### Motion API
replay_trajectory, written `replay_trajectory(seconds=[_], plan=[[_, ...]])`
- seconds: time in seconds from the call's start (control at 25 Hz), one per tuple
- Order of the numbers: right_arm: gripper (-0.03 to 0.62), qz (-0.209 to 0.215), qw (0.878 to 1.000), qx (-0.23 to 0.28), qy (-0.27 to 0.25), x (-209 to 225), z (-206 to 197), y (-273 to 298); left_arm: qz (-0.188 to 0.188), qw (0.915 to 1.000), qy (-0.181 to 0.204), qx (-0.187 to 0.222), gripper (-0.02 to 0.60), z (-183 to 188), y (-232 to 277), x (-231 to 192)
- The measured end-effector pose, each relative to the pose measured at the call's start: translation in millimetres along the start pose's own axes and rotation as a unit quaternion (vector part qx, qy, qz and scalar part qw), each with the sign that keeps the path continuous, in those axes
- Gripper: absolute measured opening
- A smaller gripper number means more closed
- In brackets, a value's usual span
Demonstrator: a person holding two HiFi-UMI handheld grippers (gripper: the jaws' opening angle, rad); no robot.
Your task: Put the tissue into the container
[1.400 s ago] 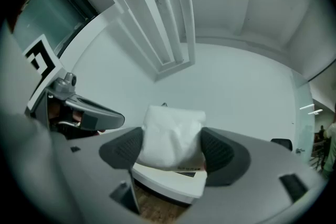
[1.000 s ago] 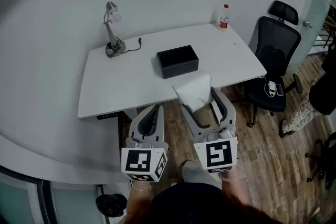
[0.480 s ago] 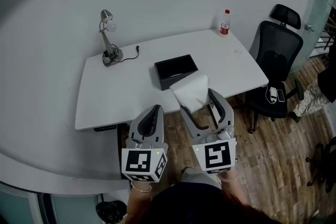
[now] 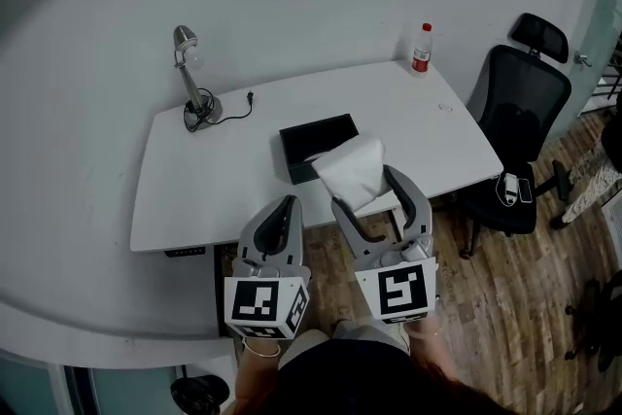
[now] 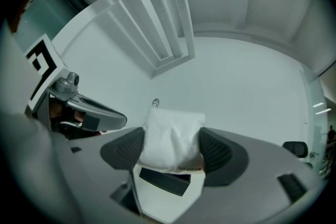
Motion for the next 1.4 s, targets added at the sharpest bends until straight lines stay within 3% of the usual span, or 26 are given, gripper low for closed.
replay_trajectory(seconds=[0.4, 1.4], plan=[[0.348, 0.020, 1.000, -0.009, 0.010, 11, -19, 32, 0.014, 0.9997, -0.008, -0.016, 0.029, -11, 24, -11], [0.348, 0.012, 0.997, -0.067, 0.029, 17, -62, 158, 0.000, 0.9989, -0.022, -0.041, 0.029, -24, 127, -107]])
Point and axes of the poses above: the fingertips, and each gripper's own axes: y forward along the fingers, x to its right, z out of its top, the point moved 7 cm from there along -y, backward along the fingers, and after that the axes turned 6 degrees about -y, right-handed, at the moved point
